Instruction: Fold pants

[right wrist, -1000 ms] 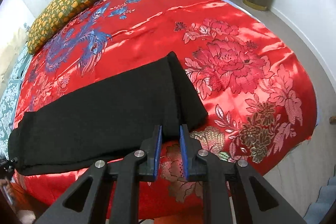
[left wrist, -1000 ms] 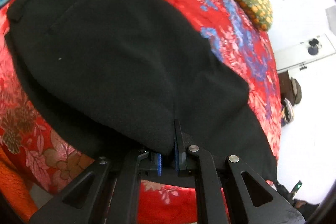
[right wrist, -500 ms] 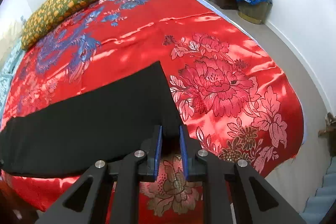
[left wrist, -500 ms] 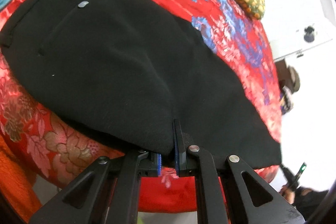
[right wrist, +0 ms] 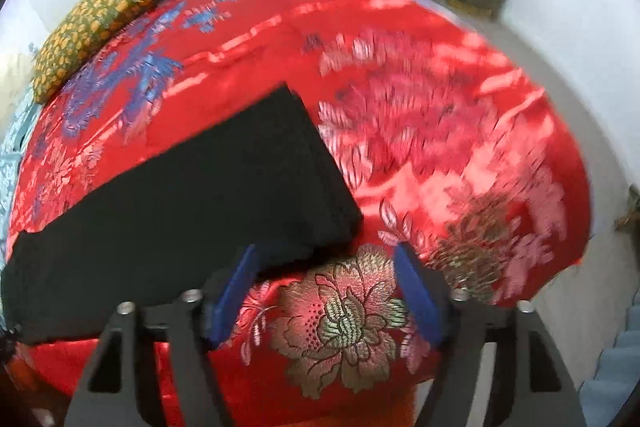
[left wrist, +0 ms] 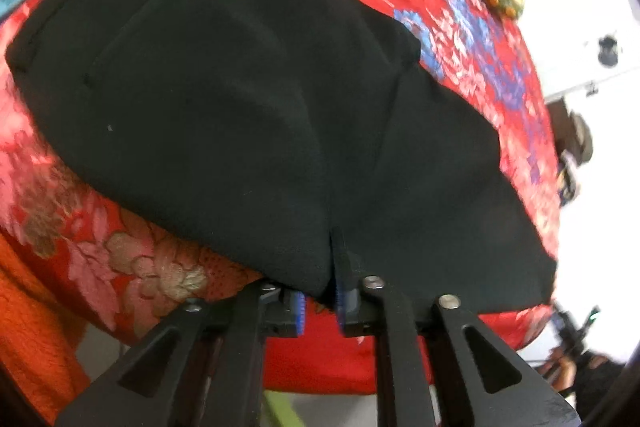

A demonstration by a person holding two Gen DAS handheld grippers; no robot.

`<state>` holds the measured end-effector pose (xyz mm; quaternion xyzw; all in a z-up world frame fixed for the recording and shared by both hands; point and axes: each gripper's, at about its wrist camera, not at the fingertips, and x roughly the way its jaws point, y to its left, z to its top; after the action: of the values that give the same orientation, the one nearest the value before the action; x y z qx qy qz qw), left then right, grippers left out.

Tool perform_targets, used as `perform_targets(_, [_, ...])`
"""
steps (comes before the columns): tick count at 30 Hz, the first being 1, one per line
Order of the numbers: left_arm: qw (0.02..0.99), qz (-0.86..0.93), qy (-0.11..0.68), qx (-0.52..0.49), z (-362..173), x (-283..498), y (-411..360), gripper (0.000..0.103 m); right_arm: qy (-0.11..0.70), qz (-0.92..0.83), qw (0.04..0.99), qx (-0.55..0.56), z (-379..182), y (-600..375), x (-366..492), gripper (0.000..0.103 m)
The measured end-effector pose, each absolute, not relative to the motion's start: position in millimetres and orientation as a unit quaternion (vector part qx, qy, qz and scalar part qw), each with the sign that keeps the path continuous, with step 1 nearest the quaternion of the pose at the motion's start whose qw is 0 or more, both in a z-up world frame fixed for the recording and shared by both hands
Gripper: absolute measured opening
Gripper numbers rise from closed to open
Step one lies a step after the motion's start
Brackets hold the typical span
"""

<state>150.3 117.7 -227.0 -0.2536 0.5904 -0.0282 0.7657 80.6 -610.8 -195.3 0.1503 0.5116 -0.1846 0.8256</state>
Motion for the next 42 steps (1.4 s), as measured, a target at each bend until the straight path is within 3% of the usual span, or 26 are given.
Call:
perform_targets(2, [0.770, -0.020, 0.595, -0.229, -214.8, 143.8, 116.7, 0.042, 0.497, -0.195, 0.838, 0.113, -175.1, -595.3, 77.1, 0.078])
perform_targets(3, [0.772, -0.023, 0.594, -0.225, -208.8, 138.6, 118.6, 0.047, 0.490, -0.197, 0.844, 0.099, -166.6, -587.5, 75.6, 0.079])
perform_targets(7, [0.796, -0.043, 0.569, -0.204, -172.4, 112.6, 124.1, 0.055, 0.452, -0.174, 0.873, 0.059, -133.8, -542.9, 75.2, 0.086])
perform_targets(11, [0.823, -0.114, 0.535, -0.152, -159.7, 144.9, 114.4, 0.072, 0.424, -0.114, 0.897, 0.056, -126.8, -474.1, 87.3, 0.089])
perform_targets(15, [0.820, -0.117, 0.551, -0.102, -199.6, 189.1, 110.1, 0.071, 0.427, -0.036, 0.899, 0.091, -148.5, -402.4, 106.1, 0.089])
perform_targets(16, [0.824, -0.094, 0.555, -0.074, -212.2, 197.3, 112.1, 0.064, 0.430, -0.022, 0.897, 0.098, -154.5, -388.8, 108.5, 0.089])
perform_targets(17, [0.826, -0.060, 0.559, -0.037, -225.5, 205.0, 116.5, 0.047, 0.432, -0.007, 0.895, 0.105, -161.9, -373.2, 110.1, 0.089])
perform_targets(18, [0.830, -0.026, 0.556, -0.008, -233.2, 210.4, 123.7, 0.036, 0.434, 0.000, 0.894, 0.109, -167.1, -363.5, 108.7, 0.089])
perform_targets(20, [0.837, 0.016, 0.546, -0.023, -229.9, 214.9, 143.6, 0.015, 0.441, 0.012, 0.890, 0.112, -177.7, -348.0, 104.3, 0.089])
perform_targets(21, [0.833, 0.035, 0.551, -0.048, -226.9, 216.6, 155.8, 0.011, 0.445, 0.017, 0.889, 0.108, -182.8, -343.4, 102.4, 0.089])
perform_targets(22, [0.826, 0.035, 0.556, -0.079, -224.5, 216.3, 166.3, 0.011, 0.448, 0.021, 0.888, 0.098, -186.3, -339.6, 99.5, 0.089])
perform_targets(24, [0.824, 0.039, 0.555, -0.107, -213.1, 216.2, 171.5, 0.032, 0.449, 0.024, 0.890, 0.075, -188.9, -337.6, 95.5, 0.089])
perform_targets(25, [0.833, 0.033, 0.543, -0.104, -203.5, 216.0, 169.3, 0.061, 0.445, 0.024, 0.893, 0.063, -189.5, -337.4, 93.6, 0.089])
perform_targets(26, [0.845, 0.012, 0.525, -0.102, -191.7, 218.2, 162.4, 0.080, 0.440, 0.023, 0.896, 0.056, -189.7, -338.9, 93.8, 0.089])
perform_targets(27, [0.853, -0.034, 0.509, -0.109, -180.4, 224.7, 151.3, 0.083, 0.436, 0.021, 0.898, 0.054, -188.5, -339.6, 91.9, 0.089])
perform_targets(31, [0.829, -0.174, 0.511, -0.149, -174.3, 272.3, 107.0, 0.085, 0.431, 0.018, 0.900, 0.063, -191.9, -345.9, 95.3, 0.089])
perform_targets(34, [0.793, -0.198, 0.555, -0.154, -208.2, 322.7, 77.9, 0.084, 0.439, 0.022, 0.896, 0.069, -196.5, -345.3, 99.7, 0.089])
perform_targets(36, [0.796, -0.153, 0.570, -0.133, -232.6, 350.0, 75.5, 0.075, 0.443, 0.026, 0.893, 0.070, -199.2, -343.2, 98.6, 0.089])
perform_targets(38, [0.799, -0.098, 0.577, -0.136, -247.1, 364.9, 86.2, 0.055, 0.446, 0.029, 0.892, 0.066, -201.0, -341.0, 97.8, 0.089])
perform_targets(42, [0.806, -0.076, 0.567, -0.154, -241.2, 370.9, 97.3, 0.056, 0.445, 0.030, 0.893, 0.060, -202.6, -342.0, 95.6, 0.089])
